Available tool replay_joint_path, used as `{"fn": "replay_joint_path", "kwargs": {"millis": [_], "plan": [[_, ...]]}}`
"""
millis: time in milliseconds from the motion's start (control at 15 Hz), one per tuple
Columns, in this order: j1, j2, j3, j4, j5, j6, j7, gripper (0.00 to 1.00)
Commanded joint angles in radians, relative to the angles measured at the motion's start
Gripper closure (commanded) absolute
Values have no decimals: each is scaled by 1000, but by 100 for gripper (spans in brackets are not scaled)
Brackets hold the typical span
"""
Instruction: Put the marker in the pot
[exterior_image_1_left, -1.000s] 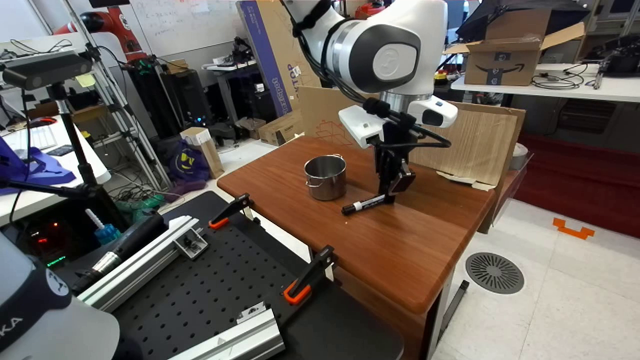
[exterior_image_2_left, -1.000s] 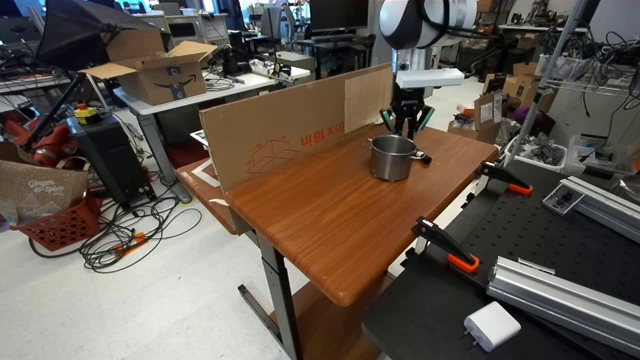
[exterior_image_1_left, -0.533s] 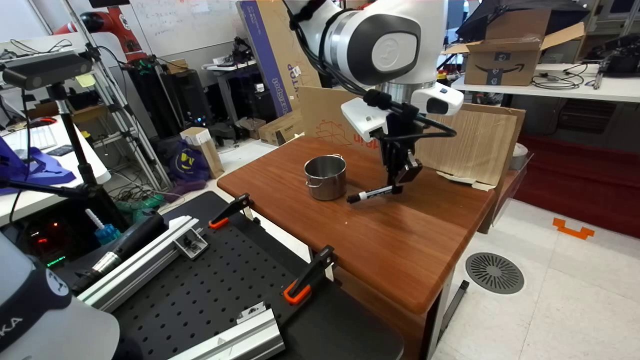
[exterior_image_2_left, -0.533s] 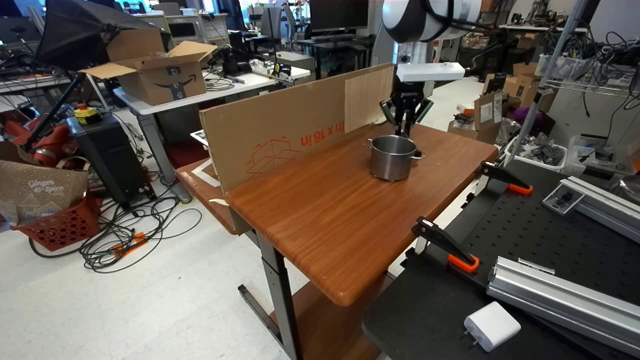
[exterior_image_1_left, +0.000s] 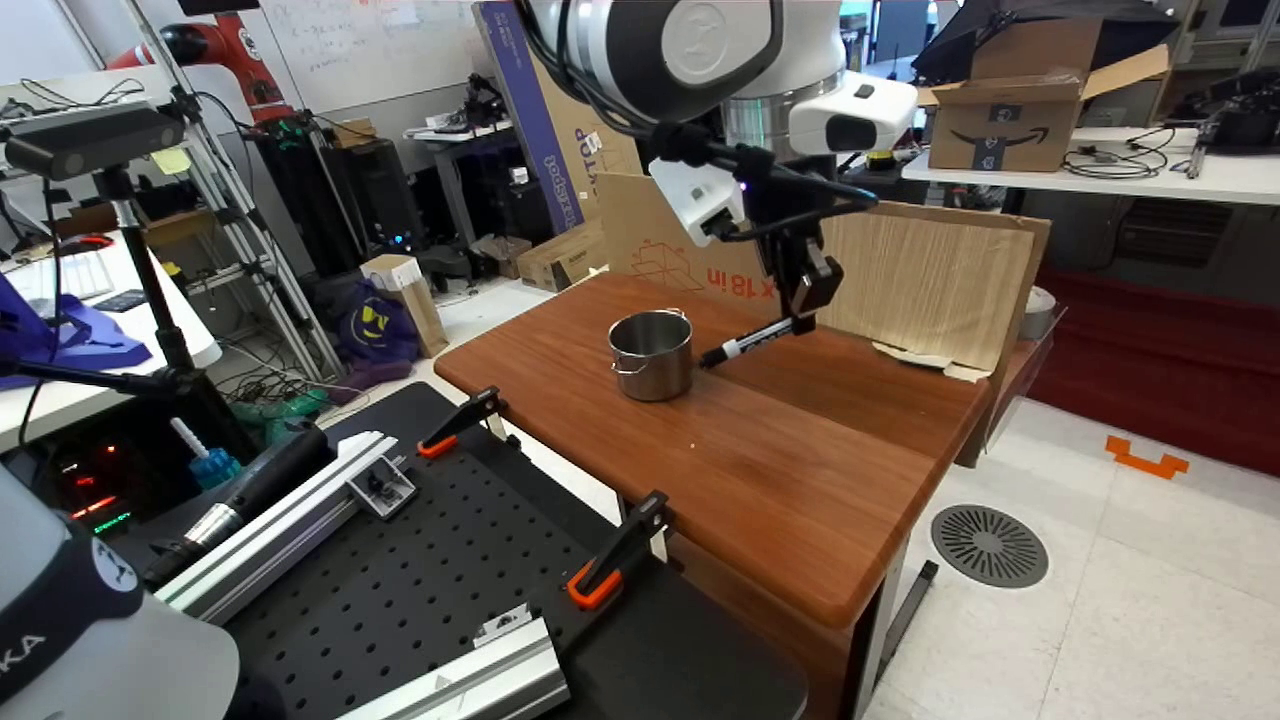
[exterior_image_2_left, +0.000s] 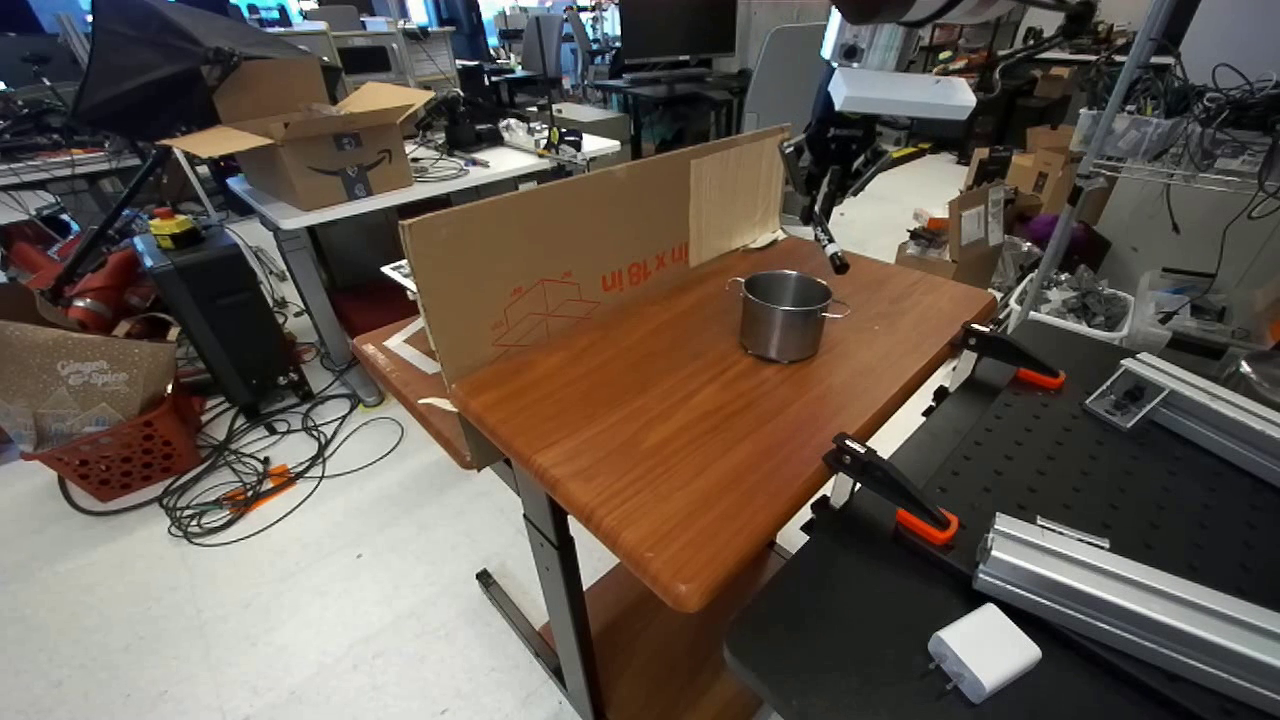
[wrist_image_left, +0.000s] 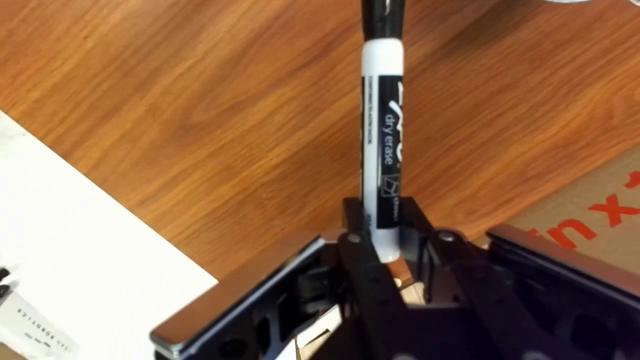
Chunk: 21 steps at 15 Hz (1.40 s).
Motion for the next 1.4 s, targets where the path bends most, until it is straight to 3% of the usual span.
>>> {"fn": "replay_joint_path", "kwargs": {"millis": [0, 400, 733, 1333], "plan": [[17, -90, 3, -117, -10, 131, 11, 95], [50, -163, 20, -197, -12, 224, 19, 95], [110, -153, 15, -225, -60, 273, 57, 95], [236, -121, -68, -220, -162, 329, 164, 95]]}}
